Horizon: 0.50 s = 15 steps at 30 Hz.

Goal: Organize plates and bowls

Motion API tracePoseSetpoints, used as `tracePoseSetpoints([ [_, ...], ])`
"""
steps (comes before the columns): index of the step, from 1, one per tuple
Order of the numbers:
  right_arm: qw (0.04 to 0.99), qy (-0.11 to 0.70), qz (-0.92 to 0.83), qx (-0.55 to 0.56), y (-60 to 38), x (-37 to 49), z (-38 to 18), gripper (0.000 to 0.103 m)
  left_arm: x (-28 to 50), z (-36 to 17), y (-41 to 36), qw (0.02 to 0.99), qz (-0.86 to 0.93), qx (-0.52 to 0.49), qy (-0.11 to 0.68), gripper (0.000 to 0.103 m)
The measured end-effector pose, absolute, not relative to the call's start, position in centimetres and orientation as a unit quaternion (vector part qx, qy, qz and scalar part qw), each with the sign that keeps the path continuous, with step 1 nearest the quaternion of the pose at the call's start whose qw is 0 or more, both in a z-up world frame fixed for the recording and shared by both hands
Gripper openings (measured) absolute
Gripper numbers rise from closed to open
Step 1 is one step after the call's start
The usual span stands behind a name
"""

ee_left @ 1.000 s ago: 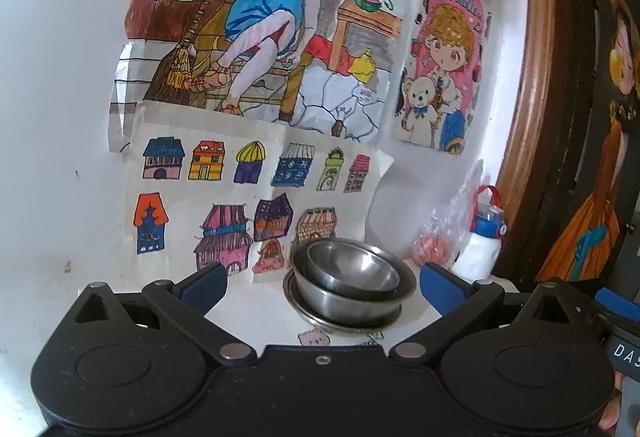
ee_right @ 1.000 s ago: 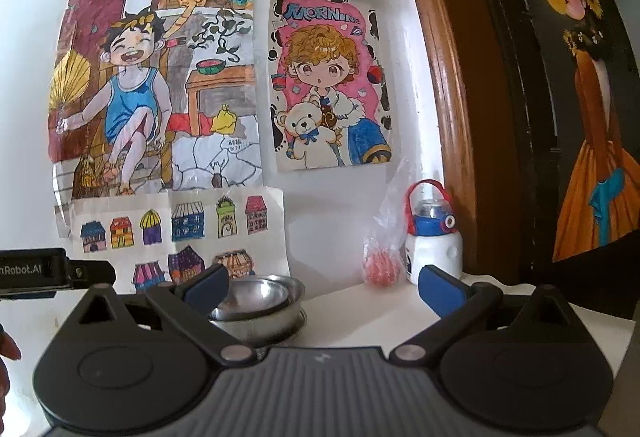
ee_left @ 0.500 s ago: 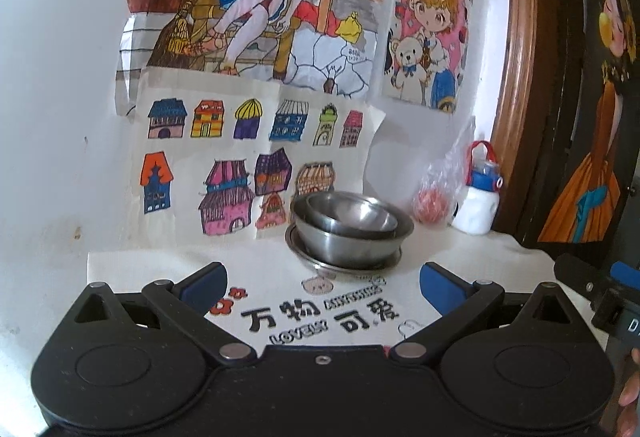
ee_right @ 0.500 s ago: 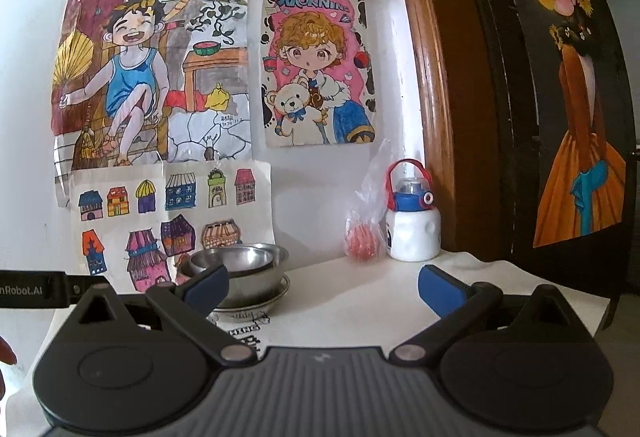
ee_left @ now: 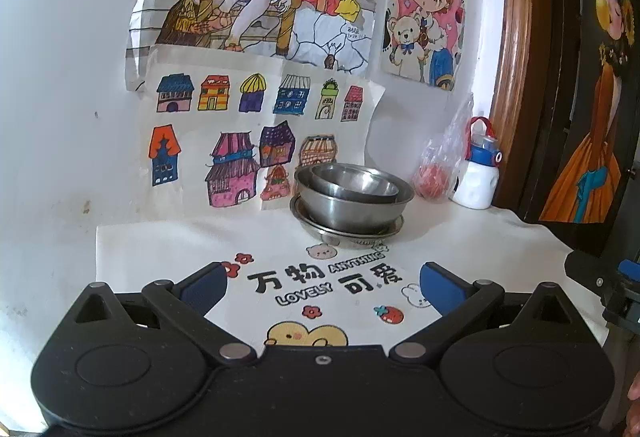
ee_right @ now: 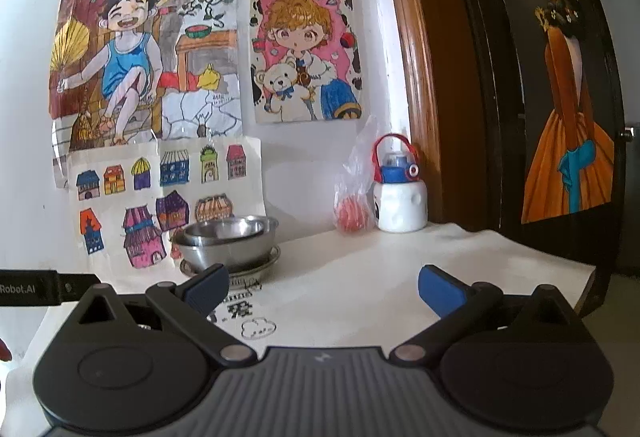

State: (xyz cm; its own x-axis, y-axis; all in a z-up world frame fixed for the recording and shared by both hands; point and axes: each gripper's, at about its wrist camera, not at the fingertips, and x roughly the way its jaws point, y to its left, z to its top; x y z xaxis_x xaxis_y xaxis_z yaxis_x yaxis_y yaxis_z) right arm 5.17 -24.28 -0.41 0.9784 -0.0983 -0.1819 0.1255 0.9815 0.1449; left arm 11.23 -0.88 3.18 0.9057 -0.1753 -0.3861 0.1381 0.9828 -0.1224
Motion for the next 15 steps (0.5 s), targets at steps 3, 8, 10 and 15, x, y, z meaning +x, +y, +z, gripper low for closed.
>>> tracePoseSetpoints([
  [3, 0.990, 0.098, -0.054, 0.083, -24.0, 5.0, -1.1, 0.103, 11.0, 2.7, -0.7, 0.975, -0.077, -0.043, 0.206, 0.102],
  [8, 0.988, 0.114, -0.048, 0.089, -23.3, 5.0, -2.2, 0.103, 10.6, 2.0, -0.3, 0.973, -0.069, -0.039, 0.219, 0.102],
  [10, 0.988, 0.120, -0.044, 0.089, -23.1, 5.2, -2.6, 0.103, 10.4, 1.8, -0.1, 0.972, -0.065, -0.040, 0.224, 0.102],
  [15, 0.987, 0.133, -0.033, 0.083, -22.3, 5.8, -3.4, 0.103, 10.0, 1.3, 0.0, 0.969, -0.058, -0.035, 0.238, 0.102],
])
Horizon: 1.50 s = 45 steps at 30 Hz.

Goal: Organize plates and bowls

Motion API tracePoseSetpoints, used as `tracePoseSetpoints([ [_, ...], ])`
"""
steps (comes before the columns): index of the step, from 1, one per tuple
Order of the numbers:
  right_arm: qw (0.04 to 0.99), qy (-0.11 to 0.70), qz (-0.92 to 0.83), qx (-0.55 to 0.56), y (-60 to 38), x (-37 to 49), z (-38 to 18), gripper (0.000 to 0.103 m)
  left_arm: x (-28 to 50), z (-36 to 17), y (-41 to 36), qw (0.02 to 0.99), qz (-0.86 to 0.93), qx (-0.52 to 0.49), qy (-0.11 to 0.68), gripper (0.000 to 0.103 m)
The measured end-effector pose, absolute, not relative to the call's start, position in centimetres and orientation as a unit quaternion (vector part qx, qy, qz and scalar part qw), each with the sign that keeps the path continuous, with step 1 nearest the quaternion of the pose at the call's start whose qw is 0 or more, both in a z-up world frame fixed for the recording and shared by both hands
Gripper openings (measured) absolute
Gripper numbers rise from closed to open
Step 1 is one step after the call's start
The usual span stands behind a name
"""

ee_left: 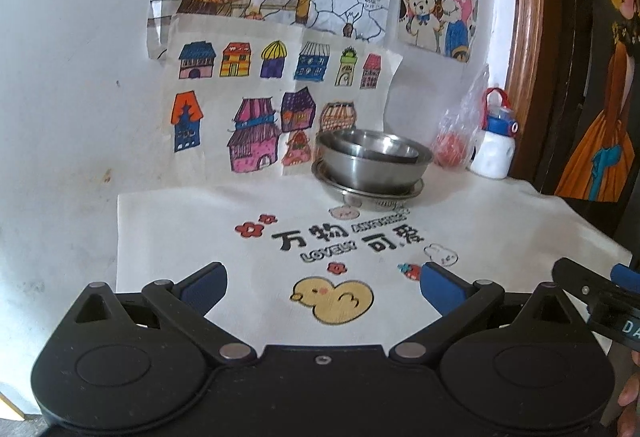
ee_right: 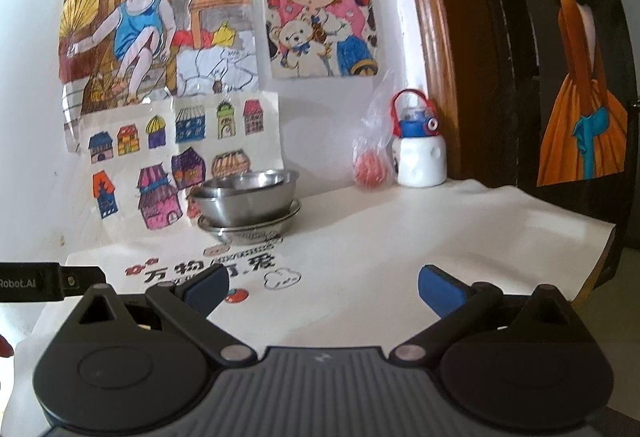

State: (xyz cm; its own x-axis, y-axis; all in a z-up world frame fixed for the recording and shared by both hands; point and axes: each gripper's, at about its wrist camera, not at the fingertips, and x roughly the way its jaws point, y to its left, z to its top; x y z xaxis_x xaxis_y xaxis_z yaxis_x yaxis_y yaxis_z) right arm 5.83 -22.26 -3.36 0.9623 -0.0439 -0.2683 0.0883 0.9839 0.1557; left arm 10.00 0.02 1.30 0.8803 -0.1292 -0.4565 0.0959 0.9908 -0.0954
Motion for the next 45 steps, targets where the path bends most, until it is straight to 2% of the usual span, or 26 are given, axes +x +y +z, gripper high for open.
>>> tracePoseSetpoints([
  [23, 0.980, 0.171, -0.036, 0.092, -21.9, 7.6, -4.6, 0.103, 10.8, -0.6, 1.0, 0.957, -0.026, -0.050, 0.283, 0.102],
  [45, 0.979, 0.174, -0.040, 0.100, -22.3, 7.8, -4.9, 0.103, 10.9, -0.9, 0.8, 0.956, -0.025, -0.053, 0.288, 0.102],
])
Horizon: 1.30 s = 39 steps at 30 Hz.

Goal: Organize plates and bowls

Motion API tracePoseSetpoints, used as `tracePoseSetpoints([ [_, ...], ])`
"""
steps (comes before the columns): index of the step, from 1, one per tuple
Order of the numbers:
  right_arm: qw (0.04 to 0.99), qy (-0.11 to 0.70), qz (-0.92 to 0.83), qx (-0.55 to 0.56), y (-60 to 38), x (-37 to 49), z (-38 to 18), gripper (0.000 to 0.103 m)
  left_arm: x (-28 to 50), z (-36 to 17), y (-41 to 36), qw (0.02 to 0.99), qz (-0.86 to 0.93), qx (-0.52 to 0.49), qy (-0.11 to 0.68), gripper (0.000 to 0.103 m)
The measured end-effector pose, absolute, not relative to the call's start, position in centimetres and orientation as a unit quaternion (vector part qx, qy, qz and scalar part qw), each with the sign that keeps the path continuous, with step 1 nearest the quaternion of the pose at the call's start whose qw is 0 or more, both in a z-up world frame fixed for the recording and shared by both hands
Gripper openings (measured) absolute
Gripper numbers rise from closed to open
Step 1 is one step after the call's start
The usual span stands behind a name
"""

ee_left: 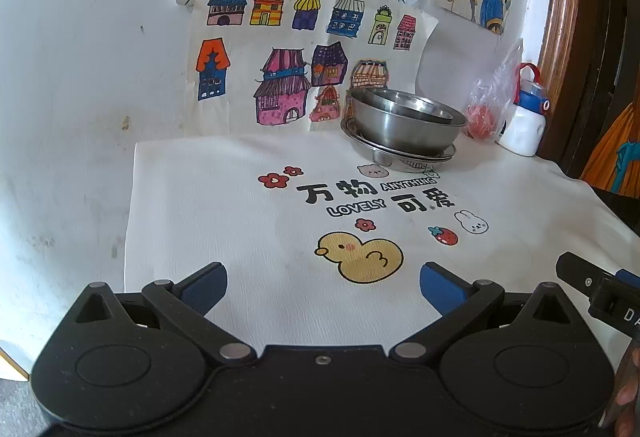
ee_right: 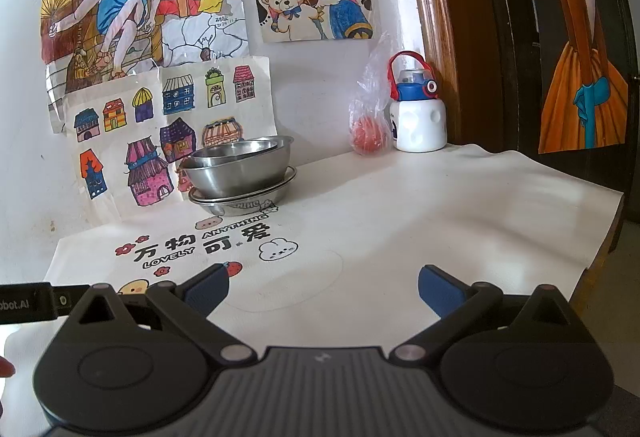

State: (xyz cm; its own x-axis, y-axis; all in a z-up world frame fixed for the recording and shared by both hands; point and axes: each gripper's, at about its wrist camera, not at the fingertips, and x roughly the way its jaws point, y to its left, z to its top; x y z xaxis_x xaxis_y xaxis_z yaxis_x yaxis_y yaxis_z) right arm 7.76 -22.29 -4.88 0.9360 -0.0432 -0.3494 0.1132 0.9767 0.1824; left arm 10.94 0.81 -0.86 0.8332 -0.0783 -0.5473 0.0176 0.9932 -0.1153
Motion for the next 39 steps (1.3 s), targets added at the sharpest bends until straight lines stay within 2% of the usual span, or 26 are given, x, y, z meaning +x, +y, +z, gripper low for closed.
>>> tracePoseSetpoints([
  [39, 0.979, 0.173, -0.040, 0.102, -22.27, 7.35, -4.82, 0.103, 10.54, -0.88, 0.88, 0.957, -0.023, -0.055, 0.285, 0.102],
])
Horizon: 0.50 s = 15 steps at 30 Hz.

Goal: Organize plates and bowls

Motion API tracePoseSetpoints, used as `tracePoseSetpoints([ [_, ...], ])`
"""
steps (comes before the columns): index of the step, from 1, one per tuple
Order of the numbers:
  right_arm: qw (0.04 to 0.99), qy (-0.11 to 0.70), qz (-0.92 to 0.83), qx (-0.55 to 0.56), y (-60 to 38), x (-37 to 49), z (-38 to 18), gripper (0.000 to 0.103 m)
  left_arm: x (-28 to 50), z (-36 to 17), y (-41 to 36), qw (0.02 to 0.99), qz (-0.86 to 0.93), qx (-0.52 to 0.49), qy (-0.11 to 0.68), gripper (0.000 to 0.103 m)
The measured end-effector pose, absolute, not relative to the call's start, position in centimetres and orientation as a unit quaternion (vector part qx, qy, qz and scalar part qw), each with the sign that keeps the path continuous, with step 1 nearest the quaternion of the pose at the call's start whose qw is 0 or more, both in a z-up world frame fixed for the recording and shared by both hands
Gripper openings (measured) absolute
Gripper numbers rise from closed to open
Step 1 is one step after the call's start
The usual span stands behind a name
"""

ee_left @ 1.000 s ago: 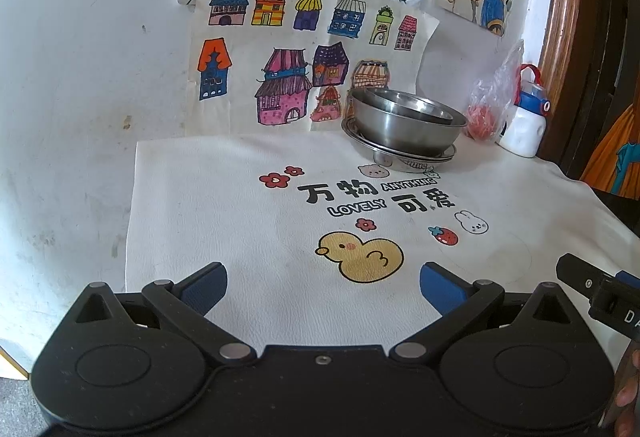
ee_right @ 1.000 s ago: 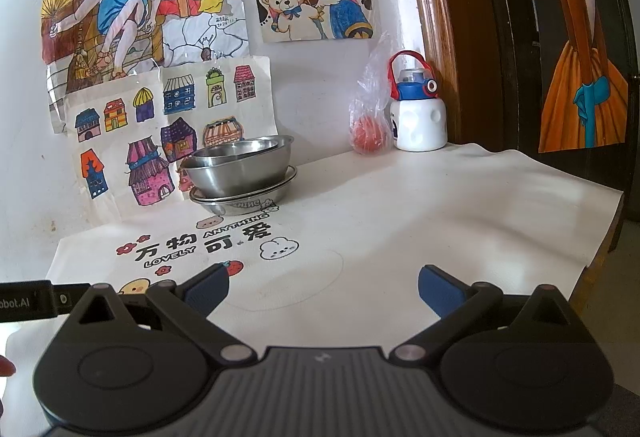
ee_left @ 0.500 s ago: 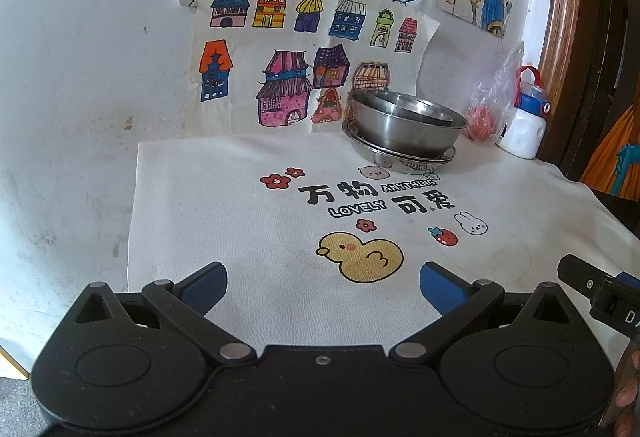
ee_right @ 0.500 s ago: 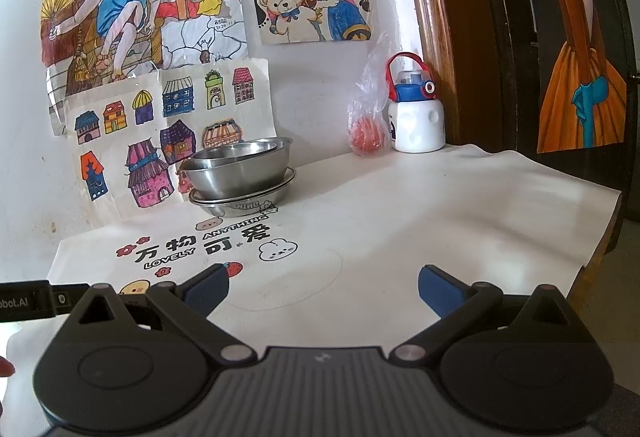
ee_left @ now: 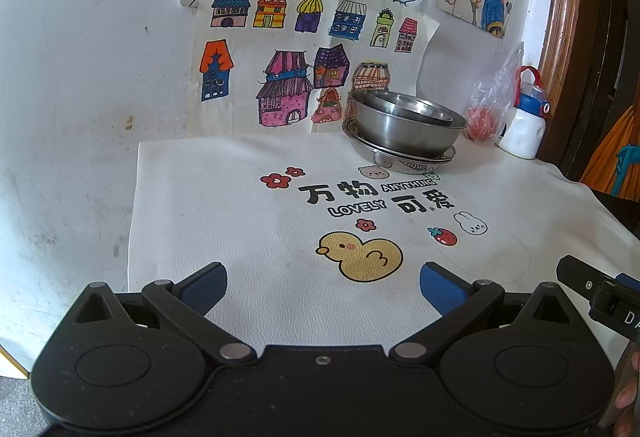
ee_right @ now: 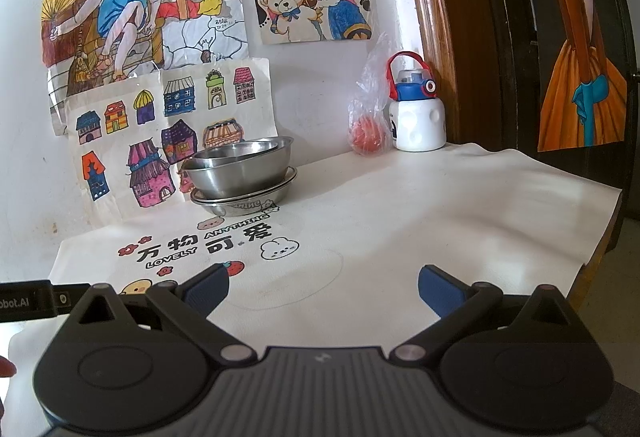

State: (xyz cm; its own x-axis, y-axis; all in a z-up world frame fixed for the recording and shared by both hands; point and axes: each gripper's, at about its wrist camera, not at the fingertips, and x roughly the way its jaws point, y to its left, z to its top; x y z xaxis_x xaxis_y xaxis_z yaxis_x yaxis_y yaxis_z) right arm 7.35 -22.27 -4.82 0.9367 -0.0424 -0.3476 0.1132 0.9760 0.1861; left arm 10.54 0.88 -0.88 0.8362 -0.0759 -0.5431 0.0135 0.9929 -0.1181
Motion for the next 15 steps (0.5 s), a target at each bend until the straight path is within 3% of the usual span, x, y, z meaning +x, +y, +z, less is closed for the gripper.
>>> tracePoseSetpoints([
  [15, 0.978, 0.174, -0.040, 0.103, -22.22, 7.18, -4.88, 0.103, 10.18, -0.73, 0.59, 0.956, -0.026, -0.056, 0.287, 0.102],
])
